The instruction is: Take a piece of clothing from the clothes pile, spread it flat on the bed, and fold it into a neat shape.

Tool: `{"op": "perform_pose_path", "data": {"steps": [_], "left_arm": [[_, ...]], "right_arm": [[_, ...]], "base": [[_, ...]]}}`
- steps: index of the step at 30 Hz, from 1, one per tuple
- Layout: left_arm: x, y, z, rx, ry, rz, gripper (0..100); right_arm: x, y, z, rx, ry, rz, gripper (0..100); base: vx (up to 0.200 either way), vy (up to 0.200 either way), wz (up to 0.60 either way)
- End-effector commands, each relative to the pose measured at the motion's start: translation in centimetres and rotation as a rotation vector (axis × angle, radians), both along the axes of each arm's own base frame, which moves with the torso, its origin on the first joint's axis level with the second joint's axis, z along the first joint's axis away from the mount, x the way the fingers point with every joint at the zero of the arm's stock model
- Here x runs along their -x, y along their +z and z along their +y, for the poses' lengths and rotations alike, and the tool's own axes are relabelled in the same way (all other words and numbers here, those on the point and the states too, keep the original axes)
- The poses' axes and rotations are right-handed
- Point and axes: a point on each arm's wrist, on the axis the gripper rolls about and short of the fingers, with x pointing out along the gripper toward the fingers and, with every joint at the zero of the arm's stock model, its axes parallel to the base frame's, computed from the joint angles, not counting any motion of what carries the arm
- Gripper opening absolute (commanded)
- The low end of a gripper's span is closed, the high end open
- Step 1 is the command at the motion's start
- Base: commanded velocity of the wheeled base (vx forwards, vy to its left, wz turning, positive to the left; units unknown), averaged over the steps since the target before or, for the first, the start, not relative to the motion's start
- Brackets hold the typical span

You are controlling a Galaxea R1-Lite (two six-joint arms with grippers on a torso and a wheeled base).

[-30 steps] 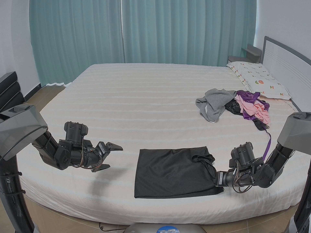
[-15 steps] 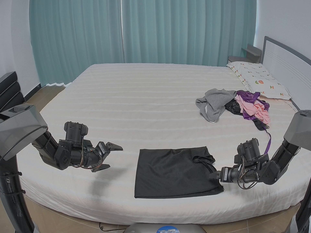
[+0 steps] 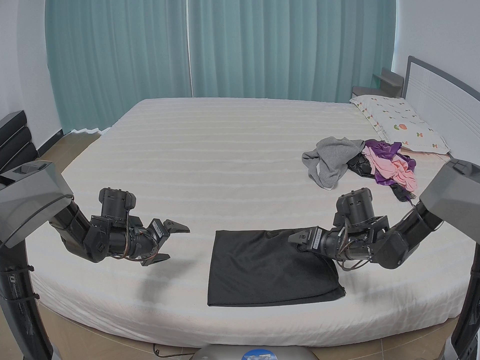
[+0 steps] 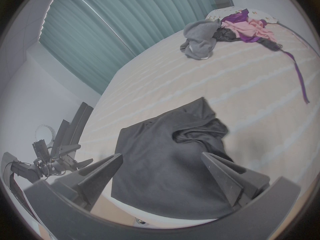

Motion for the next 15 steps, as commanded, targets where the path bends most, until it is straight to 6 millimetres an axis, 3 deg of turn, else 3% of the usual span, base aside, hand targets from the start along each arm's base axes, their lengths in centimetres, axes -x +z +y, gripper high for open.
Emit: {"op": "perform_pose_path", "data": {"steps": [1, 12, 15], "left_arm": [[0.0, 0.0, -0.1, -0.001, -0.002, 0.001, 100], [0.0, -0.1, -0.1, -0.001, -0.005, 0.000, 100], [0.0, -0.1, -0.1, -0.001, -0.003, -0.002, 100]], "right_arm": [[-1.7, -2.9, 3.3, -0.007, 0.037, 0.040, 100], [-3.5, -4.7, 4.0, 0.021, 0.030, 0.095, 100], [-5.3, -4.9, 3.5, 0.017, -0.011, 0.070, 100]], "base": [[0.000, 0.000, 0.00], [0.000, 0.000, 0.00], [0.000, 0.000, 0.00]]}}
